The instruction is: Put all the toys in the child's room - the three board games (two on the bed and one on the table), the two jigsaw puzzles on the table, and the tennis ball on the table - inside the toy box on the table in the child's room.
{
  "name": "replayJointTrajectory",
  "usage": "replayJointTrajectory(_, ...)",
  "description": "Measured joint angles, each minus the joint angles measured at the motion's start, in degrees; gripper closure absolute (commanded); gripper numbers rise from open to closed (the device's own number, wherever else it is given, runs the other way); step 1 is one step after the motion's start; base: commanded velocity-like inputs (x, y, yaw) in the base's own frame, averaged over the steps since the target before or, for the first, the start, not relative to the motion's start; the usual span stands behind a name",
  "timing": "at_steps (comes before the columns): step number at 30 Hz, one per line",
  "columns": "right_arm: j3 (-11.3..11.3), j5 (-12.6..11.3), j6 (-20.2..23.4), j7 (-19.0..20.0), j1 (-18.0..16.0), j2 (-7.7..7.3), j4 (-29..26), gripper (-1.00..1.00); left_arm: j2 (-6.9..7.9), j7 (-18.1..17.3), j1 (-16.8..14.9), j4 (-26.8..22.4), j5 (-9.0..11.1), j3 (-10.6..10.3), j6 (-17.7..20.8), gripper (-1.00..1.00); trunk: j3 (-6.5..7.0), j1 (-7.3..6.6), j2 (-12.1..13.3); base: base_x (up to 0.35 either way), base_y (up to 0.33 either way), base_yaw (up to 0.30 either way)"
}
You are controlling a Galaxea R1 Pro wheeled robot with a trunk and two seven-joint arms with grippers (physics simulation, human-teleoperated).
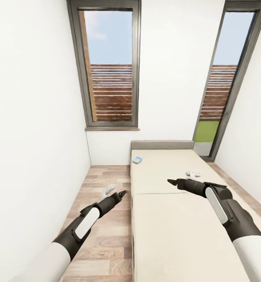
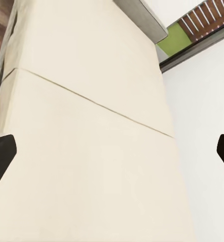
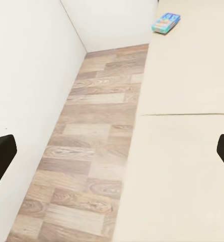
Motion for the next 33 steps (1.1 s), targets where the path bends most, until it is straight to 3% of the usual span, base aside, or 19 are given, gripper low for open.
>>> replayJointTrajectory(13, 0.0, 0.1, 0.0, 0.0, 0.0, -0.08, 0.0, -1.00, -0.01, 0.0, 0.0, 0.0, -0.1, 0.2, 0.0, -1.00, 0.00, 0.00, 0.0, 0.000, 0.000, 0.214)
replayJointTrajectory(33, 0.0, 0.1, 0.0, 0.0, 0.0, -0.14, -0.1, -1.00, -0.06, 0.0, 0.0, 0.2, -0.1, 0.2, 0.0, -1.00, 0.00, -0.01, 0.0, 0.128, 0.120, 0.029)
